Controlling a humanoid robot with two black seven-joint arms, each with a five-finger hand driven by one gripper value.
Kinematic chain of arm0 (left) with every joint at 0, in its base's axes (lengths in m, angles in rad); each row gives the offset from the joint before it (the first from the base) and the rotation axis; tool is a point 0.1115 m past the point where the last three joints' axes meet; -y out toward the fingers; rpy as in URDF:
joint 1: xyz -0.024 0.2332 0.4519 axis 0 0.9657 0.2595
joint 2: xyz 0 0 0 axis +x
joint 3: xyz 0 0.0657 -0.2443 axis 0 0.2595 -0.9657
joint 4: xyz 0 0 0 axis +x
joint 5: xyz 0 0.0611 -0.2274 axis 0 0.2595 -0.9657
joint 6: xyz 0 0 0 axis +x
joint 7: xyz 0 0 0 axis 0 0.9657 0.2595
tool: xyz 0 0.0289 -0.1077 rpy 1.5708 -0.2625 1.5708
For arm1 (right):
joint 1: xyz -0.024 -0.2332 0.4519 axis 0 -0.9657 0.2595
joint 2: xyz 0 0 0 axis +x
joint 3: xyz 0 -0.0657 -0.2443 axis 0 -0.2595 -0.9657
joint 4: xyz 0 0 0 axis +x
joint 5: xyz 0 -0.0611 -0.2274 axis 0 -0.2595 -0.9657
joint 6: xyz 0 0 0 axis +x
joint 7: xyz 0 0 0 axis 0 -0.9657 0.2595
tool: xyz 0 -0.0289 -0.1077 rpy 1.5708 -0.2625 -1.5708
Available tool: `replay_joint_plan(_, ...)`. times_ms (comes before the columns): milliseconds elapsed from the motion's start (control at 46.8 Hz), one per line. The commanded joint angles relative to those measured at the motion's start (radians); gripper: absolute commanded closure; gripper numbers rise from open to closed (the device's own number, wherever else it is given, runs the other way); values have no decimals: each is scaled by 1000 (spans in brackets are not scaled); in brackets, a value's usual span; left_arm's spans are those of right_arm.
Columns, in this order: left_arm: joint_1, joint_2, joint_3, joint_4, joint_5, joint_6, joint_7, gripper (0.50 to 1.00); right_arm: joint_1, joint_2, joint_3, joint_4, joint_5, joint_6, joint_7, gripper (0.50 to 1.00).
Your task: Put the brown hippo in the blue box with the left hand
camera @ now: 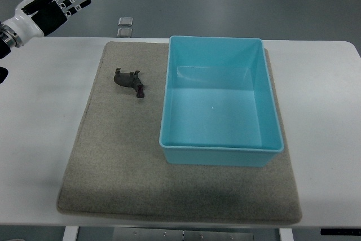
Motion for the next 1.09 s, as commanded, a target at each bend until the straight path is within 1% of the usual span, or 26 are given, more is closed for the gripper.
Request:
replay_joint_plan(0,6,-6,0,0,0,0,0,501,0,0,0,0,0,0,0,564)
replay_joint_plan(363,8,-25,0,12,2,0,0,501,0,0,0,0,0,0,0,564)
replay_joint_plan(556,-1,3,17,9,17,0,-2,504,0,0,0,0,0,0,0,564)
replay_joint_plan(620,-5,17,31,11,22,0,-12,504,0,0,0,0,0,0,0,564)
replay_joint_plan(727,-15,46,69,11,44,0,-64,504,0,0,0,0,0,0,0,564)
replay_joint_plan(791,-49,70,100,11,97,0,-104,504,0,0,0,0,0,0,0,564)
replay_joint_plan(876,-77,89,128,4,233,0,-161,504,0,0,0,0,0,0,0,564)
replay_joint_plan(1069,-97,107,128,-3,564,0,-319,504,0,0,0,0,0,0,0,564)
